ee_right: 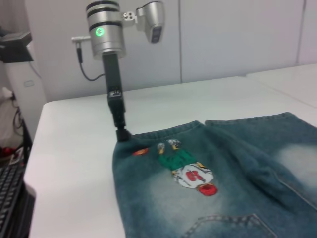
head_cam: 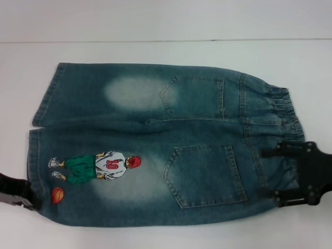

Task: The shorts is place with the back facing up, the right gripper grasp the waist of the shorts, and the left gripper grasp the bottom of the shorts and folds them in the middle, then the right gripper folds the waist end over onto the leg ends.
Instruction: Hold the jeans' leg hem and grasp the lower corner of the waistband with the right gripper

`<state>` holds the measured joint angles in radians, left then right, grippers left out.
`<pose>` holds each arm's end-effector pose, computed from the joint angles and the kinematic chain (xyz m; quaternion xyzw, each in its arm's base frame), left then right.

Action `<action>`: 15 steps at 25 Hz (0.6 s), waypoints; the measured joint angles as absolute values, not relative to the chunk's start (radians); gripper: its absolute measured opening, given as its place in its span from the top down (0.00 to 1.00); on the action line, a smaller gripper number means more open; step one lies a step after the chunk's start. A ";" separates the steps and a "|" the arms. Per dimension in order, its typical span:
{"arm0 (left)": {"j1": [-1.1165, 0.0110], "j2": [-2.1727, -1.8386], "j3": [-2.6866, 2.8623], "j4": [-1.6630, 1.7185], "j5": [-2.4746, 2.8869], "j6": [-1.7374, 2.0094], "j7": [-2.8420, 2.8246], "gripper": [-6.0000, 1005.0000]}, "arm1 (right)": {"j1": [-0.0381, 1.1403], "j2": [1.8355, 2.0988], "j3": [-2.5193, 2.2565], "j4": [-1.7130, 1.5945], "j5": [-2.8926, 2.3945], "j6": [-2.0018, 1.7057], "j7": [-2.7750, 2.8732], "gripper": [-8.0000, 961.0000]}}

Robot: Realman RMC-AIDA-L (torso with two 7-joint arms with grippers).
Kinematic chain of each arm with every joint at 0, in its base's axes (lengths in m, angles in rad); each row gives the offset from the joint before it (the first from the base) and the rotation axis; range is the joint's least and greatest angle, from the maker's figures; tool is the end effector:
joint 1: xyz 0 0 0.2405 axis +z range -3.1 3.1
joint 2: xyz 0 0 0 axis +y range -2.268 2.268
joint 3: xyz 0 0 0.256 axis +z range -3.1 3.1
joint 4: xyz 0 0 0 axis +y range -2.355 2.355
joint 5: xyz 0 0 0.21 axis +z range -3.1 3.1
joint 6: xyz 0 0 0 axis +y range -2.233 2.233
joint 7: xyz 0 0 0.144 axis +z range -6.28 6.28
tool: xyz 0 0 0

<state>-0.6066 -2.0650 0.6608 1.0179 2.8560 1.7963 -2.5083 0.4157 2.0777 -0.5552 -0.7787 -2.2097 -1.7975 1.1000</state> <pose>-0.3049 0.3098 0.0551 -0.7521 -0.6373 0.1330 0.1021 0.2986 0.2740 0.0228 -0.9708 0.1014 0.1898 0.1059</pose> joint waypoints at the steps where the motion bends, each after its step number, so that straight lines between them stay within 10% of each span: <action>1: -0.608 -2.065 0.665 1.017 2.856 1.795 -2.507 0.89 | 0.411 2.074 -0.544 -0.785 -2.211 -1.799 1.105 0.05; 15: -0.635 -2.062 0.706 1.008 2.850 1.798 -2.498 0.95 | 0.409 2.057 -0.521 -1.225 -2.516 -1.867 1.577 0.09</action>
